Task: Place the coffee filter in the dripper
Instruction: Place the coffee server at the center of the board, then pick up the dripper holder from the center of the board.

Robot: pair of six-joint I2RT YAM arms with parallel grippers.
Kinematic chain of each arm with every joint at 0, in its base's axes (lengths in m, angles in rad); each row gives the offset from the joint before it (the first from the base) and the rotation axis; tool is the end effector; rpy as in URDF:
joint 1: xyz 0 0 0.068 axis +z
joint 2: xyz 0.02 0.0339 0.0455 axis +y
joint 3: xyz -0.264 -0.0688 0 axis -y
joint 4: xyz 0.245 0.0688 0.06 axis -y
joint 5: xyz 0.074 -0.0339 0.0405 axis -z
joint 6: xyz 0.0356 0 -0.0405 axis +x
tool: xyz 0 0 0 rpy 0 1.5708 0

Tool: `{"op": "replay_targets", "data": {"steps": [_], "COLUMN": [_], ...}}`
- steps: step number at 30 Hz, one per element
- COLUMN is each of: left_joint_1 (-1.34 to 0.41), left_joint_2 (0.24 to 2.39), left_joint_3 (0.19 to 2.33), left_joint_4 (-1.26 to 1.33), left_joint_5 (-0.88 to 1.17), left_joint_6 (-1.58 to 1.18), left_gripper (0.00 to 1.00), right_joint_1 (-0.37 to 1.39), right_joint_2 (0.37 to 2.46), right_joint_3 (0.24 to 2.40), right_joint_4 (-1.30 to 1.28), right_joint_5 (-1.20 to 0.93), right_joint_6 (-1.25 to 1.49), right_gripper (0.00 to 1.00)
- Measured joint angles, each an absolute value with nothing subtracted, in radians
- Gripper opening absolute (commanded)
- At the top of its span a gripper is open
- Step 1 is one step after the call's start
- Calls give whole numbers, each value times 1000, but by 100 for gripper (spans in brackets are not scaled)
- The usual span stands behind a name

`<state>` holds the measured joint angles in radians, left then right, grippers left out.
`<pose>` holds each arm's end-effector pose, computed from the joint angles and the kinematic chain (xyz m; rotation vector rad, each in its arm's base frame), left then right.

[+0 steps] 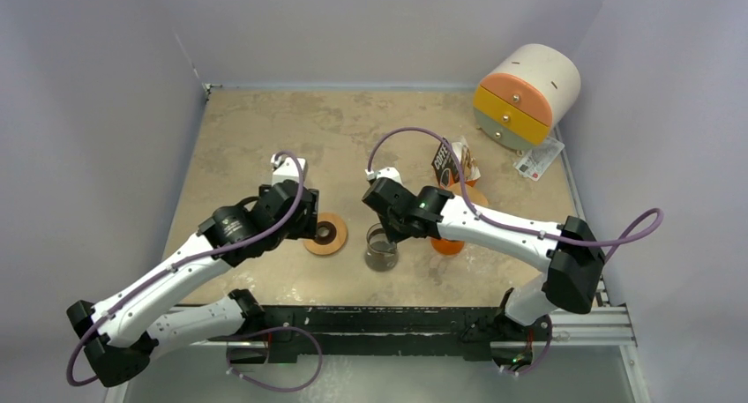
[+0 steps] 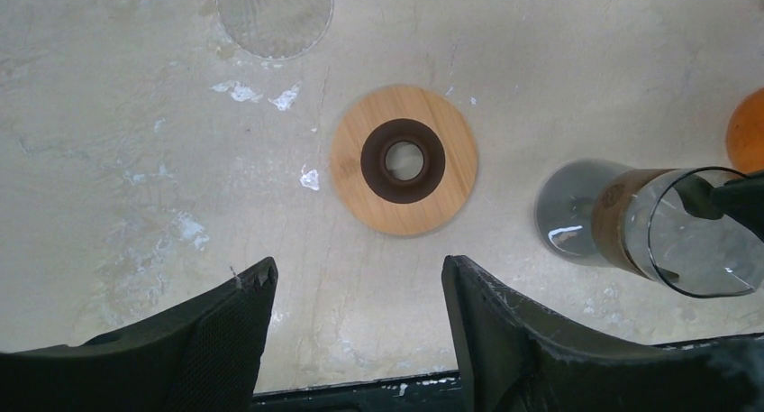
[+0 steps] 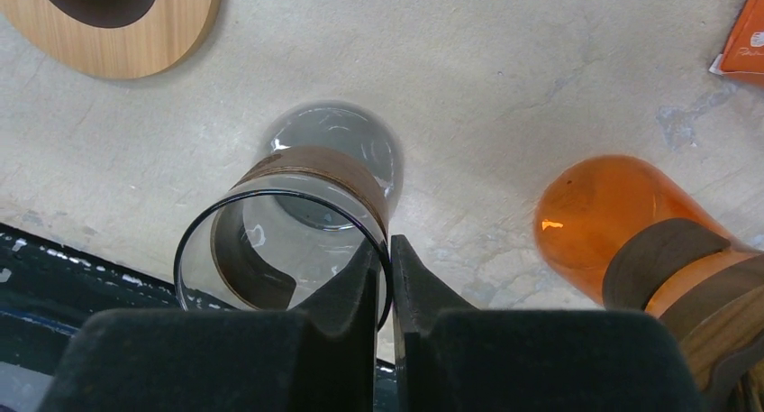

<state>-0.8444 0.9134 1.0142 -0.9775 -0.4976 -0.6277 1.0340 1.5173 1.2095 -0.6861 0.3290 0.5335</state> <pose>0.1215 -0.1111 0.3259 0.0387 2.3153 -0.1257 0.1716 0.2659 0.2698 -0.4995 2.4512 0.2296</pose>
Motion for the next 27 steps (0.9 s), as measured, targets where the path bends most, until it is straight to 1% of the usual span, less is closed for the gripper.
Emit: {"op": "replay_targets", "data": {"steps": [1,3,7,11,15,17,25,27], "left_joint_1": [-844,-844,-844,-843,-822,-793,-625,-588], "left_joint_2": [925,951,1010,1066,1134,1177,1314,1337], "left_joint_3": [1012,1000,983,983,983,983,933,917], "left_joint_4": [-976,-973,-966,-940,-887,-849,-679,-645], "left_joint_5": [-497,-496,-487,-472,-431,-392,-165,-114], "left_joint_6": [-631,-641,-655,-664,-662,-661,-672,-681], "left_gripper": [65,63,56,45,37,35,34,37], "right_joint_1": [1034,1034,1034,1034,1034,1034,1034,1034], "right_joint_2": [1517,1513,1495,1444,1359,1309,1124,1095], "right_joint_3": [1208,1203,1192,1187,1187,1187,1151,1139], "right_joint_4": [-682,-673,-667,-668,-669,-671,-681,-688], "right_joint_5": [327,323,323,324,325,327,332,332], "right_joint_6": [534,535,539,539,539,538,537,535], "right_gripper": [15,26,39,45,48,49,51,51]}}
